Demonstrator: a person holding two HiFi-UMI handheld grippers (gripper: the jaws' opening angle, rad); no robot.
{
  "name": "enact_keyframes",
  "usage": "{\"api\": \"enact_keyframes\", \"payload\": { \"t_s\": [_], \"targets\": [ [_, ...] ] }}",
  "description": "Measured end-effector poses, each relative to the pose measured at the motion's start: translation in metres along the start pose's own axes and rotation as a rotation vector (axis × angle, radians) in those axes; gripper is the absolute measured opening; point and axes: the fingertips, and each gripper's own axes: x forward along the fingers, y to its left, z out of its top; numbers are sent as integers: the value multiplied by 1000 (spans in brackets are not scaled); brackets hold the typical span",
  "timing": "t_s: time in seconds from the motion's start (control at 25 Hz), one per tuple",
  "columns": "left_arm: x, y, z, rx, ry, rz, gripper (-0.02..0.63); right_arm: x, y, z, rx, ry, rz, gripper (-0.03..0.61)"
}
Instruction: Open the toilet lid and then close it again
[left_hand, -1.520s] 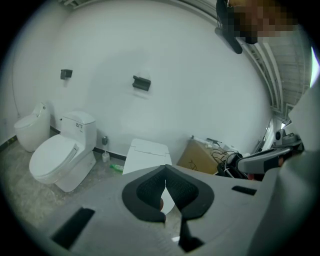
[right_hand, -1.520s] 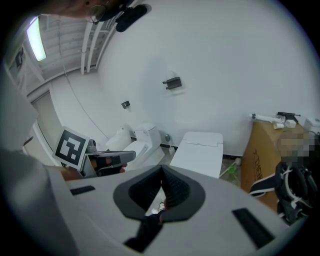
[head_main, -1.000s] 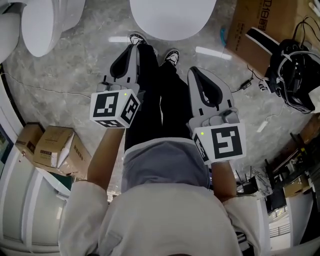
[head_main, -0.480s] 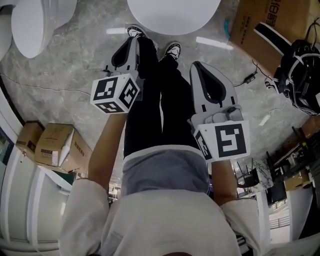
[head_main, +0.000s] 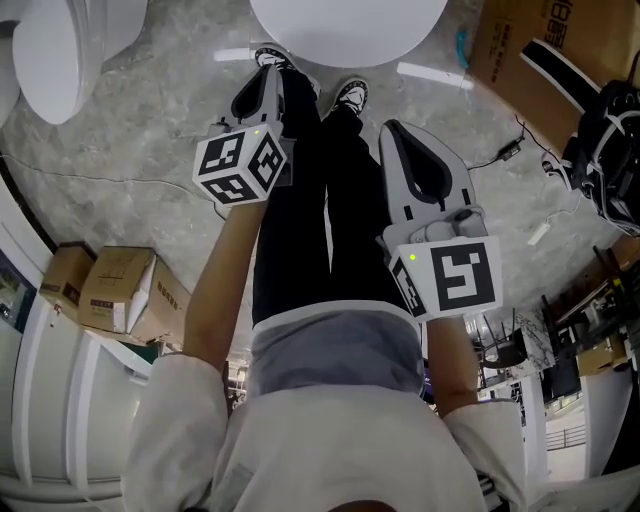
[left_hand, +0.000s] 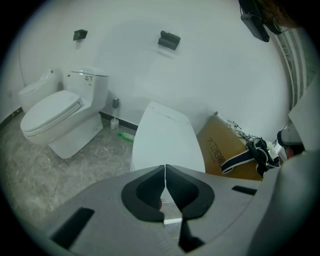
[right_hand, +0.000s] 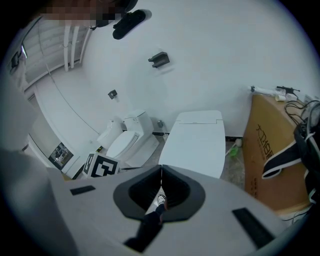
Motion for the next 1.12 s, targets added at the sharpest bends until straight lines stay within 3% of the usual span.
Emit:
{"api": "enact_keyframes", "payload": {
  "t_s": [0.6, 0.72, 1.12],
  "targets": [
    [68, 43, -56, -211, 120, 16, 15, 16, 2, -14, 17, 44, 27, 11],
    [80, 43, -64, -251, 145, -8, 95, 18, 1, -14, 18, 52, 27, 11],
    [105, 61, -78, -413, 179, 7, 107, 29, 5, -9, 21, 66, 30, 11]
  ]
}}
